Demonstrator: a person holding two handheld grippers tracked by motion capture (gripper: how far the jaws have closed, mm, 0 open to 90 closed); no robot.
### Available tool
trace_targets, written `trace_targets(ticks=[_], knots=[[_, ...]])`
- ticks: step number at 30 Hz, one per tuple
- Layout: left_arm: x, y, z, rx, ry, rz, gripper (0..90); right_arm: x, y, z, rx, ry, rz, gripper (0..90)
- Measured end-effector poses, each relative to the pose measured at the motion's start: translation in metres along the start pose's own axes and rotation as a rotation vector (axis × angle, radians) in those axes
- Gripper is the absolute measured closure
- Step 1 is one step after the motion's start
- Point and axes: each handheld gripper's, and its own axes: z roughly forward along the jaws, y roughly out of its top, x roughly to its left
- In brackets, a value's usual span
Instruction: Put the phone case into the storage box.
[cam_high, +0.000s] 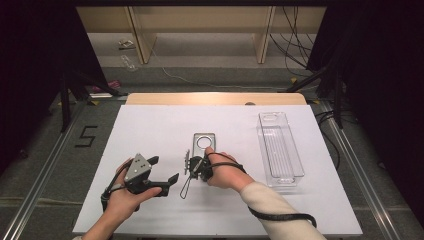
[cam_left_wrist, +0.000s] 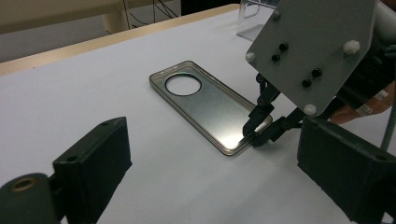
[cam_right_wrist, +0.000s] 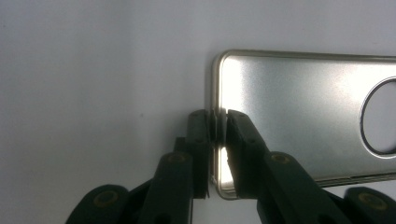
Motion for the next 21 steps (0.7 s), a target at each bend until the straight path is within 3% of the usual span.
trace_targets(ticks=[21], knots=[[0.0003, -0.0002, 0.0000, 0.001, 0.000, -0.001, 9.5, -0.0020, -0.0001, 0.0007, -0.003, 0.018, 0.022, 84.8]])
